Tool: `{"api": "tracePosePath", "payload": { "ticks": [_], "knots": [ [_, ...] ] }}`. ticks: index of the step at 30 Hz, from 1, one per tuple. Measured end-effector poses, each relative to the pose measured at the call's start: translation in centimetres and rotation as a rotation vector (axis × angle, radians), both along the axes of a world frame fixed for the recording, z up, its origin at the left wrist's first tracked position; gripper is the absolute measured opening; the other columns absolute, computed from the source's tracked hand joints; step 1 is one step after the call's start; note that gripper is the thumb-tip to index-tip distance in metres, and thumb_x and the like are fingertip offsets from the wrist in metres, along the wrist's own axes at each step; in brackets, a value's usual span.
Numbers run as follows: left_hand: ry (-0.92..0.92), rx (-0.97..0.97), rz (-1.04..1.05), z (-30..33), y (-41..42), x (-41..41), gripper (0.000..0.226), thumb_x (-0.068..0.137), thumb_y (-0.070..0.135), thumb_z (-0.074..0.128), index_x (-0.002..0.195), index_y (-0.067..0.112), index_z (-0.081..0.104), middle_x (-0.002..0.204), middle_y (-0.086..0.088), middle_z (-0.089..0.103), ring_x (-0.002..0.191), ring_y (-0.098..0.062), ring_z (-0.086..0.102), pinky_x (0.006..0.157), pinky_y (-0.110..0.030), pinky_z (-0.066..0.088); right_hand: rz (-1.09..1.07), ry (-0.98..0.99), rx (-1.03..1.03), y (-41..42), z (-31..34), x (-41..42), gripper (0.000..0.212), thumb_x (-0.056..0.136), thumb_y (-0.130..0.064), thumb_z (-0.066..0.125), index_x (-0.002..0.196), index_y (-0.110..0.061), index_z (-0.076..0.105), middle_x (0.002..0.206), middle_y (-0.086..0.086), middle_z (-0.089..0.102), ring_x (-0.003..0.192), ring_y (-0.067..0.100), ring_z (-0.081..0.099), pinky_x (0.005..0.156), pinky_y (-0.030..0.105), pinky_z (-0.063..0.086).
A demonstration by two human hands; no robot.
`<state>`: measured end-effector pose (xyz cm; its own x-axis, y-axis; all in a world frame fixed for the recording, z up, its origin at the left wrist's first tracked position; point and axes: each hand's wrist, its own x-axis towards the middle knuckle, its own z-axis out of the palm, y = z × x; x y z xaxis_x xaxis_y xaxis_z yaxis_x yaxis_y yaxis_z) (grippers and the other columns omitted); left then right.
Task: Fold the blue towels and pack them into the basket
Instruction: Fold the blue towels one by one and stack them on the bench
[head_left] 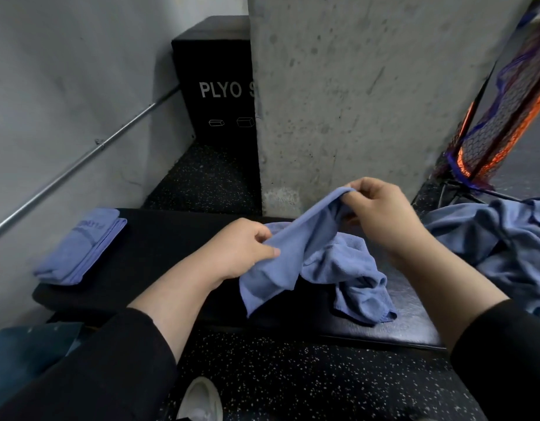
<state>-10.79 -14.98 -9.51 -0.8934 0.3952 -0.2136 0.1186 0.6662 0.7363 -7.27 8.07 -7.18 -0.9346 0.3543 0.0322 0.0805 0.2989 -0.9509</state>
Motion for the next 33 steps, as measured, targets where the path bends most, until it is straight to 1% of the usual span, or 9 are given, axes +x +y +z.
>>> {"api": "tracePosePath", "payload": {
  "ticks": [9,11,13,16,19,22,25,28,33],
  "knots": [
    [0.342,-0.345,0.339,0.7,-3.4,-2.9,0.031,0.094,0.029,0.057,0.067,0.015,0.053,0.065,-0.001,0.055,0.062,-0.023,0.05,0.052,-0.032,0.029,-0.225,0.114,-0.132,2.6,2.1,1.2,0.016,0.09,-0.013,0.046,0.083,-0.006,0.059,0.061,0.009,0.053,0.051,0.017,0.05,0.048,0.023,0.044],
    [0.278,-0.142,0.392,0.8,-3.4,-3.4,0.036,0.098,0.028,0.054,0.065,0.016,0.05,0.06,-0.003,0.053,0.054,-0.025,0.048,0.053,-0.031,0.033,-0.233,0.155,-0.213,2.6,2.5,1.0,0.017,0.091,-0.014,0.048,0.088,-0.005,0.062,0.066,0.011,0.062,0.06,0.02,0.062,0.064,0.036,0.056],
    [0.094,0.285,0.459,1.0,-2.6,-3.5,0.029,0.102,0.027,0.049,0.077,0.014,0.058,0.065,-0.007,0.059,0.053,-0.024,0.056,0.055,-0.032,0.044,-0.216,0.169,-0.252,2.6,2.6,0.5,0.015,0.095,-0.017,0.05,0.096,-0.009,0.064,0.076,0.007,0.072,0.078,0.021,0.073,0.085,0.043,0.057],
    [-0.093,0.663,0.494,0.6,-1.2,-4.2,0.036,0.106,0.027,0.048,0.141,0.019,0.047,0.12,-0.002,0.066,0.103,-0.021,0.068,0.084,-0.04,0.057,-0.123,0.155,-0.236,3.2,1.3,-1.1,0.026,0.096,-0.026,0.06,0.122,-0.02,0.063,0.104,-0.002,0.076,0.1,0.012,0.072,0.092,0.036,0.055],
    [-0.025,0.427,0.47,-1.3,-0.7,-4.8,0.069,0.103,0.033,0.053,0.16,0.03,0.015,0.145,0.004,0.049,0.13,-0.017,0.051,0.109,-0.038,0.043,-0.038,-0.039,0.165,3.7,-1.7,-2.4,0.043,0.093,-0.028,0.068,0.134,-0.02,0.057,0.114,-0.001,0.07,0.101,0.012,0.067,0.08,0.016,0.051],
    [0.093,-0.123,0.241,-4.2,0.0,-4.3,0.056,0.101,0.032,0.054,0.153,0.023,0.037,0.138,-0.002,0.059,0.123,-0.022,0.057,0.105,-0.035,0.044,0.199,-0.328,0.543,3.4,-5.8,-1.9,0.04,0.094,-0.029,0.066,0.13,-0.012,0.061,0.114,0.011,0.07,0.105,0.026,0.065,0.082,0.03,0.049],
    [0.068,-0.397,-0.011,-6.0,1.2,-3.1,0.041,0.102,0.038,0.052,0.138,0.017,0.055,0.137,-0.005,0.058,0.12,-0.025,0.057,0.099,-0.034,0.045,0.383,-0.429,0.767,2.3,-7.6,-1.1,0.027,0.097,-0.024,0.057,0.119,-0.013,0.068,0.113,0.014,0.068,0.102,0.03,0.063,0.085,0.036,0.049],
    [0.097,-0.414,-0.007,-6.3,2.1,-2.4,0.039,0.103,0.04,0.051,0.133,0.017,0.056,0.136,-0.006,0.058,0.118,-0.026,0.057,0.092,-0.033,0.044,0.482,-0.578,0.869,1.4,-6.9,-1.6,0.023,0.101,-0.023,0.048,0.1,-0.019,0.071,0.112,0.01,0.066,0.102,0.026,0.06,0.081,0.03,0.044],
    [-0.018,0.02,0.409,-7.6,2.9,-3.1,0.025,0.096,0.03,0.065,0.108,0.009,0.063,0.104,-0.007,0.068,0.092,-0.023,0.063,0.074,-0.032,0.05,0.451,-0.569,0.817,1.5,-7.0,-0.9,0.022,0.096,-0.033,0.057,0.1,-0.018,0.073,0.1,0.009,0.072,0.096,0.026,0.065,0.085,0.036,0.052]
  ]
}}
